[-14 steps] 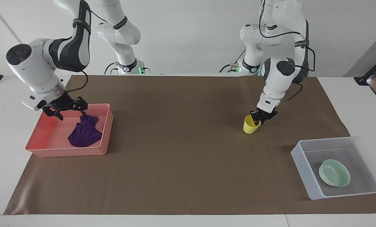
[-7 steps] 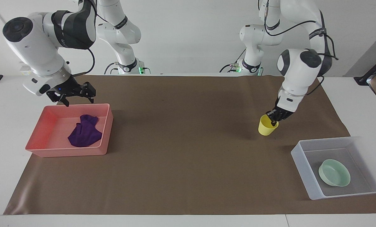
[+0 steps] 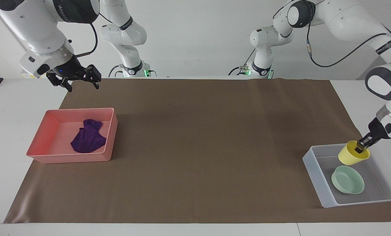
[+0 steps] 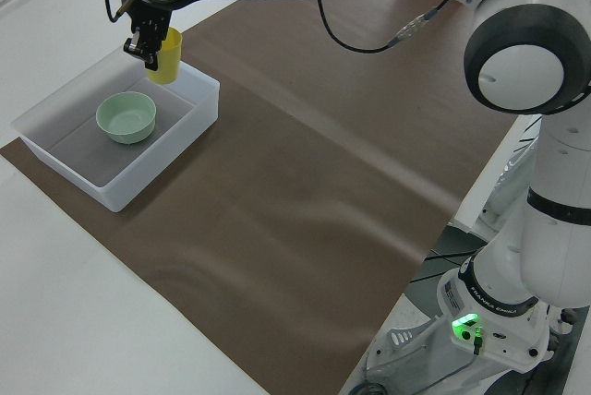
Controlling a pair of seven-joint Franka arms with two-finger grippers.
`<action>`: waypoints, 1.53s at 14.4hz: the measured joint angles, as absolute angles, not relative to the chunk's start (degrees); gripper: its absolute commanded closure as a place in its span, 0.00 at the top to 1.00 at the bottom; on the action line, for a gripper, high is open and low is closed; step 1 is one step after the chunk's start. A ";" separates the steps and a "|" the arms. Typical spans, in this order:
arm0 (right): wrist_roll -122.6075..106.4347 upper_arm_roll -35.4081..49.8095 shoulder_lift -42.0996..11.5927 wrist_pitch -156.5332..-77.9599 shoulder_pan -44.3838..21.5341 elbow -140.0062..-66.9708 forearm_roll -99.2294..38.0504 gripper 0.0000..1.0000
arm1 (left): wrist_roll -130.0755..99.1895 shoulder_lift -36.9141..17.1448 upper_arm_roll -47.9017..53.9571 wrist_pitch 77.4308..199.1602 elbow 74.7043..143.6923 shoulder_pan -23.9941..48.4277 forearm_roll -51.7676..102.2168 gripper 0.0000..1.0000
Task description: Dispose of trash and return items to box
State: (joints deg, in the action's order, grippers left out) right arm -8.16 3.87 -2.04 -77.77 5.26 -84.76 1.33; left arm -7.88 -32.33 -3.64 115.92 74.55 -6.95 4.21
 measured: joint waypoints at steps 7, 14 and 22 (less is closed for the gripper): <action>-8.16 4.24 -1.62 -76.78 4.95 -85.44 1.18 1.00 | -5.46 -37.63 -2.70 125.81 75.84 -5.63 4.20 1.00; -8.16 4.30 -1.29 -76.67 4.93 -86.19 1.18 1.00 | -5.45 -24.49 -2.81 116.61 83.95 -2.35 4.12 1.00; -8.16 4.30 -1.19 -76.67 4.94 -86.36 1.18 1.00 | -4.49 -8.09 -2.24 99.57 90.75 6.45 2.85 1.00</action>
